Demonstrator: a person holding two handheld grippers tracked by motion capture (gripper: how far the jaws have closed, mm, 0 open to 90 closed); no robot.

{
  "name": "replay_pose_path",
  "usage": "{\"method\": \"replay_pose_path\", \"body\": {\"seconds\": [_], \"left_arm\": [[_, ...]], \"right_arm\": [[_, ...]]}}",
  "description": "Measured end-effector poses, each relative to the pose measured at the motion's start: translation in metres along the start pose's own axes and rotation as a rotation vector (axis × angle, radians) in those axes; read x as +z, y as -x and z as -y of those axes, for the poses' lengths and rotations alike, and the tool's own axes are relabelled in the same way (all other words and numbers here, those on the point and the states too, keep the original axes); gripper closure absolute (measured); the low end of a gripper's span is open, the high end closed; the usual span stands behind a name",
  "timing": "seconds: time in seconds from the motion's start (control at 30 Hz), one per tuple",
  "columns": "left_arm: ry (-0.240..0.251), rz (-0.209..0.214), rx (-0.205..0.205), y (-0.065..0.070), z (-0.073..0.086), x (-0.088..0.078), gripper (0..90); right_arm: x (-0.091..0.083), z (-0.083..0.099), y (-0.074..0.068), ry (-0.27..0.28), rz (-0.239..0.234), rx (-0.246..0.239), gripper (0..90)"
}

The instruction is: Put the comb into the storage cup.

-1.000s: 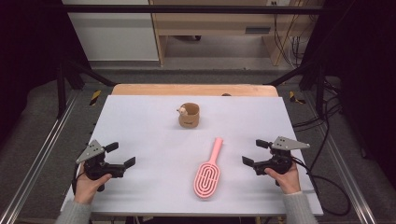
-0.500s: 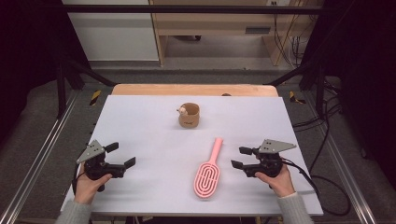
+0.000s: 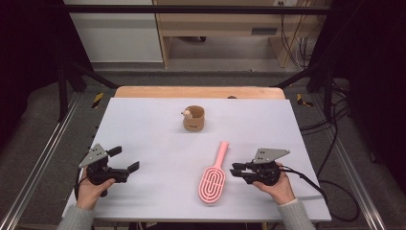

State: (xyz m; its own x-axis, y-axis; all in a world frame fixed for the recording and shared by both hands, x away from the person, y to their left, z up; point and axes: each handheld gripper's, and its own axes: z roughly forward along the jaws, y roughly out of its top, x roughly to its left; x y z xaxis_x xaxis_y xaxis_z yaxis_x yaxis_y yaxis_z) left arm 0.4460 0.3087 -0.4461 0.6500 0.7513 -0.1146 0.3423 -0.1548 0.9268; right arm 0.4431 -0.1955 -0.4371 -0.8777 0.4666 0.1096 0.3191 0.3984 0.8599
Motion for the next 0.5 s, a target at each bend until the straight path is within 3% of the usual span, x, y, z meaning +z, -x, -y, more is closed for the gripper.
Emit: {"method": "replay_pose_path", "body": {"seconds": [0.2, 0.5], "left_arm": [[-0.001, 0.0, -0.001, 0.0, 0.0, 0.0, 0.3], [-0.001, -0.001, 0.0, 0.0, 0.0, 0.0, 0.4]], "right_arm": [[0.009, 0.001, -0.009, -0.062, -0.048, -0.033, 88.5], [0.02, 0.005, -0.016, -0.119, -0.095, -0.036, 90.0]]}}
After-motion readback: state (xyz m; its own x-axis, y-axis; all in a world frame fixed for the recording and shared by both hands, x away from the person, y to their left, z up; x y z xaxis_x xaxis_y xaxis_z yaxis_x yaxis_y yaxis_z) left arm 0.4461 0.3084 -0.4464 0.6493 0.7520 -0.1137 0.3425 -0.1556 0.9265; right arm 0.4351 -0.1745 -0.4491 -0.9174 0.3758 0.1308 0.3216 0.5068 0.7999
